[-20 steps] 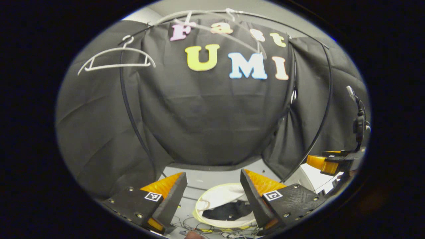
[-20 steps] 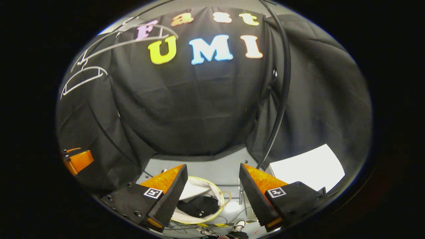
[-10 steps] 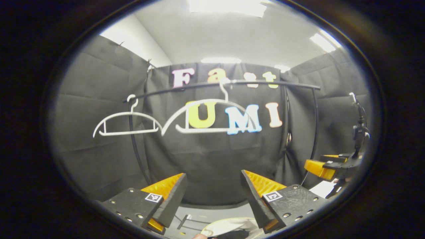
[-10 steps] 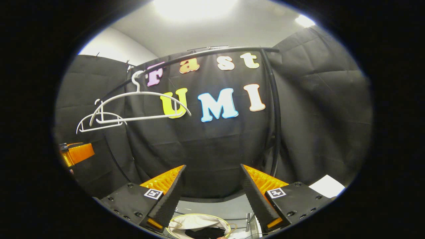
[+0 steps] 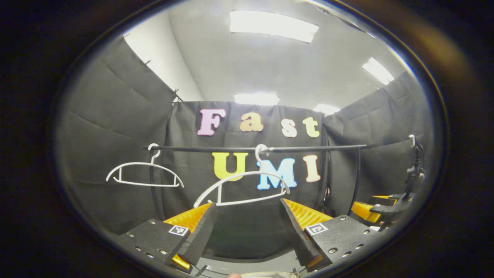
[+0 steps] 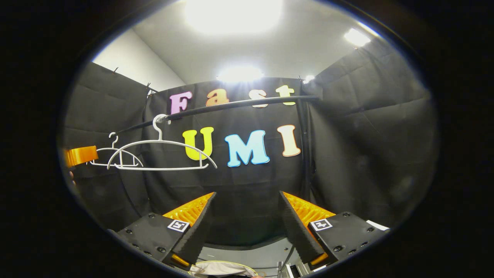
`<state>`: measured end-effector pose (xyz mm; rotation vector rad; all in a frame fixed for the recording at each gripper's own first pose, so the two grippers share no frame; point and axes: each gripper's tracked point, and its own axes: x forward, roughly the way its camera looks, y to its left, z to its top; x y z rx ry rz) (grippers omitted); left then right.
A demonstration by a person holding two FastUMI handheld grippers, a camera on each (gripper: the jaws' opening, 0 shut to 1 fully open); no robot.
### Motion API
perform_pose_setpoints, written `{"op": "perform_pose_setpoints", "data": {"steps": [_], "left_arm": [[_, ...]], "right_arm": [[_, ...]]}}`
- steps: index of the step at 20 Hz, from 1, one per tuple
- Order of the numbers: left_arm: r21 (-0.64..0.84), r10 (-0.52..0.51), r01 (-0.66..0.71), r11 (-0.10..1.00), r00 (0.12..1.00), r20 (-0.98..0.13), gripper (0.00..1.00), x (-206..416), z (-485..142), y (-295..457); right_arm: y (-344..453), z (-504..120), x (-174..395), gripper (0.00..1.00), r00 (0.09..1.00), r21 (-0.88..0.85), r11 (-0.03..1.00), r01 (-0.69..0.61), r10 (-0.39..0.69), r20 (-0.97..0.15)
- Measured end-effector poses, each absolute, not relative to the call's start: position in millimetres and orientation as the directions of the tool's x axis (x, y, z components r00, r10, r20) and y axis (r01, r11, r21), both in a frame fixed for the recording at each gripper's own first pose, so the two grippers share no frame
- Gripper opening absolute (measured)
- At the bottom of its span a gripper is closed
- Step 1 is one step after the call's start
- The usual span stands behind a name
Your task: Grasp the clothes on the hanger with both hands and then place them into the laundry hamper below.
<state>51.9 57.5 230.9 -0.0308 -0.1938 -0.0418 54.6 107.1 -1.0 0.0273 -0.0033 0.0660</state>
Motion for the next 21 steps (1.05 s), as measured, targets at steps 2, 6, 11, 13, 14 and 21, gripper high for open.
{"op": "perform_pose_setpoints", "data": {"steps": [2,6,11,13,14,21], "left_arm": [[-0.063,-0.042,0.059,0.996,0.972,0.231,0.94,46,242,62],[-0.06,0.005,0.008,0.998,0.976,0.217,0.94,48,238,82],[-0.101,0.036,-0.02,0.995,0.987,0.16,0.94,58,212,93],[-0.112,0.057,-0.042,0.993,0.988,0.141,0.94,64,202,99],[-0.117,0.065,-0.05,0.992,0.989,0.133,0.93,69,198,101],[-0.139,0.066,-0.047,0.989,0.988,0.136,0.94,66,172,102]], "right_arm": [[101,2,48,0.92,0.999,0.032,0.998,-0.046,0.045,0.015],[85,-7,33,0.92,1.0,0.027,1.0,-0.004,0.004,-0.007],[73,-7,30,0.98,0.999,0.019,0.999,0.047,-0.047,-0.016],[76,-6,35,0.98,0.999,0.029,0.999,0.043,-0.042,-0.017],[79,-4,39,0.98,0.999,0.038,0.999,0.037,-0.036,-0.017],[92,-1,48,0.93,1.0,0.059,0.998,0.02,-0.019,-0.018]]}}
